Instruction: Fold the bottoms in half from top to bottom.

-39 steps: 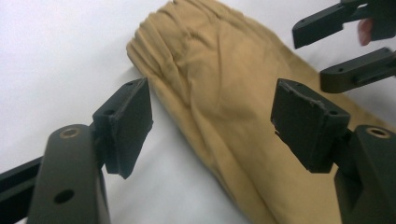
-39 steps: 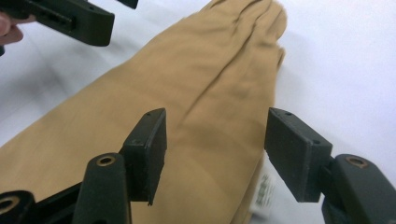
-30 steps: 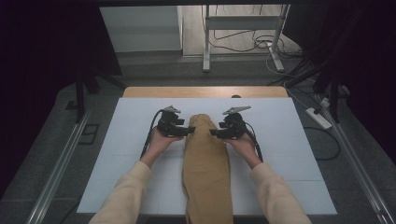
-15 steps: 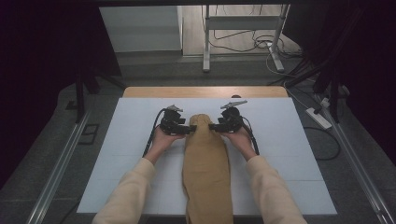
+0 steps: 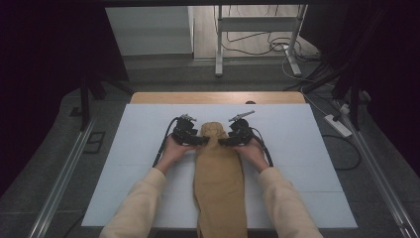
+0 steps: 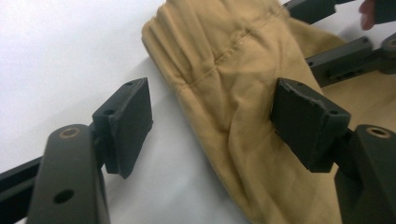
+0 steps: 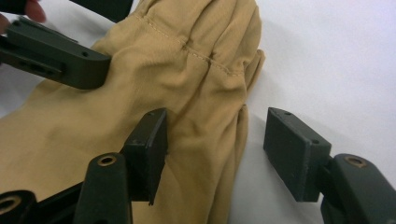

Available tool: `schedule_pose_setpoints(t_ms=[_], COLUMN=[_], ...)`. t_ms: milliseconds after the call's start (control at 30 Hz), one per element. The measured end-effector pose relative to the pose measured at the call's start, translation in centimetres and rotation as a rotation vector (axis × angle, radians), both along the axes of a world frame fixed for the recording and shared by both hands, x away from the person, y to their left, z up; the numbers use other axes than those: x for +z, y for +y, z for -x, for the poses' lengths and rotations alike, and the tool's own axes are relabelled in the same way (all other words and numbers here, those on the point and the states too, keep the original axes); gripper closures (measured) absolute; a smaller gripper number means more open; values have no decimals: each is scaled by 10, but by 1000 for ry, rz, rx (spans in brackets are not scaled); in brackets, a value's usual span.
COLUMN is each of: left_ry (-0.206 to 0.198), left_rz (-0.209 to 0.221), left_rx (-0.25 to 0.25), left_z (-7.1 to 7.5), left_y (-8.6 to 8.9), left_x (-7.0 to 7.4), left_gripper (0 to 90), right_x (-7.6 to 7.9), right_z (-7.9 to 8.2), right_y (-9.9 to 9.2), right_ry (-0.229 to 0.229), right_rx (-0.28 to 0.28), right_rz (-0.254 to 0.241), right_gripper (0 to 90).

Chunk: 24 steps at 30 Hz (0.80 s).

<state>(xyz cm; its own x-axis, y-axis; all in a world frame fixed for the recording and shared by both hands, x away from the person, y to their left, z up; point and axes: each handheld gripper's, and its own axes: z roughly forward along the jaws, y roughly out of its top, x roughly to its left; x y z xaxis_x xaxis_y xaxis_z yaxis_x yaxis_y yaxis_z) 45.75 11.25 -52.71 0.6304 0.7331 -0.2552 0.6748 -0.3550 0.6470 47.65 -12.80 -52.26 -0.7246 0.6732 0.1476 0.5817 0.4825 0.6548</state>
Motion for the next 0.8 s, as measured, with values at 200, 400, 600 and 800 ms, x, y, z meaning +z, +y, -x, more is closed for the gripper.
schedule_pose_setpoints(t_ms=[200,400,600,800], left_ry=[26,47,60,47], left_rz=[-9,22,47,40], left_rx=[-10,-28,-46,-71], left_z=[-1,0,3,6], left_y=[-3,-3,-2,-2], left_x=[-7,-7,-9,-8], left_gripper=[300,428,595,707], right_x=[-1,-1,-1,2], right_z=[1,0,0,2], right_y=[2,1,-2,-4], right_ry=[-3,13,34,24], right_rx=[22,34,54,72], right_rz=[3,-17,-22,-9], right_gripper=[426,551,718,819])
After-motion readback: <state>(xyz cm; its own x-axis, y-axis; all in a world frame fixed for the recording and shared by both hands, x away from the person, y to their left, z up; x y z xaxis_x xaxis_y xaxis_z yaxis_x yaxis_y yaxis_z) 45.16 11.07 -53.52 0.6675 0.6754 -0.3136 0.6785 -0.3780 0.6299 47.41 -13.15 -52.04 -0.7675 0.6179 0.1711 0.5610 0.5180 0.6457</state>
